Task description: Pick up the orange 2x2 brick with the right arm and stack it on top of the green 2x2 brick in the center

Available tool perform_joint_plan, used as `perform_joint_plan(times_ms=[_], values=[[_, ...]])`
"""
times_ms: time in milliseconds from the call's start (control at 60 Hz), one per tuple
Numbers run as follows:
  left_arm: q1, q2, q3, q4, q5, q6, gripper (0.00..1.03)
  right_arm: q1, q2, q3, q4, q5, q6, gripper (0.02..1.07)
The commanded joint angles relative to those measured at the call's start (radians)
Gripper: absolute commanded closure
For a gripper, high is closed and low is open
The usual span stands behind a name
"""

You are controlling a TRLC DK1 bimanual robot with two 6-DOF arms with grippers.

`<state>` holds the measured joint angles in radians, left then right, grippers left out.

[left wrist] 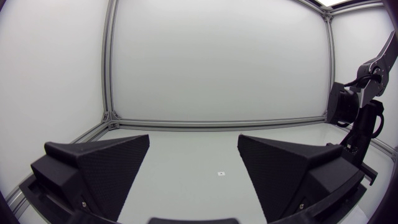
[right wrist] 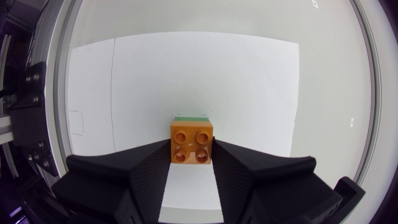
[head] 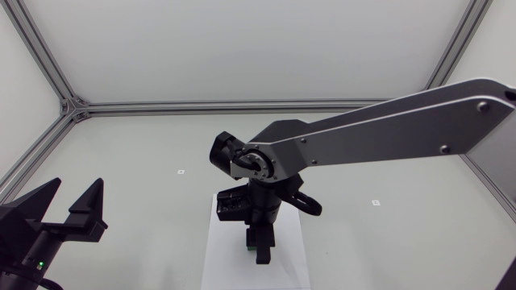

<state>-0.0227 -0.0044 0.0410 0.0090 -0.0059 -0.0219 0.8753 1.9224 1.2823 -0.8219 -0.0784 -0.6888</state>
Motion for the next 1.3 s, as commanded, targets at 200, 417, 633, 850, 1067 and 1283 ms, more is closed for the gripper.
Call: perform_joint_plan(times_ms=[200, 417, 633, 850, 1067, 1283], values=[[0.003, -0.008, -0.041, -0.015, 0.004, 0.013, 0.04, 0.013, 0.02, -0.044, 0.003, -0.008, 0.005, 0.54], [0.003, -0.008, -0.041, -0.015, 0.004, 0.013, 0.04, 0.013, 0.015, -0.043, 0.003, -0.008, 0.005, 0.53], [0.003, -0.008, -0.041, -0.015, 0.004, 0.013, 0.04, 0.011, 0.023, -0.041, 0.017, -0.008, 0.005, 0.53], [0.003, -0.008, -0.041, -0.015, 0.004, 0.013, 0.04, 0.01, 0.021, -0.04, 0.017, -0.006, 0.006, 0.53], [0.003, -0.008, -0.041, -0.015, 0.004, 0.013, 0.04, 0.011, 0.024, -0.038, 0.02, -0.008, 0.009, 0.61], [0.003, -0.008, -0.041, -0.015, 0.004, 0.013, 0.04, 0.013, 0.026, -0.038, 0.024, -0.008, 0.009, 0.61]])
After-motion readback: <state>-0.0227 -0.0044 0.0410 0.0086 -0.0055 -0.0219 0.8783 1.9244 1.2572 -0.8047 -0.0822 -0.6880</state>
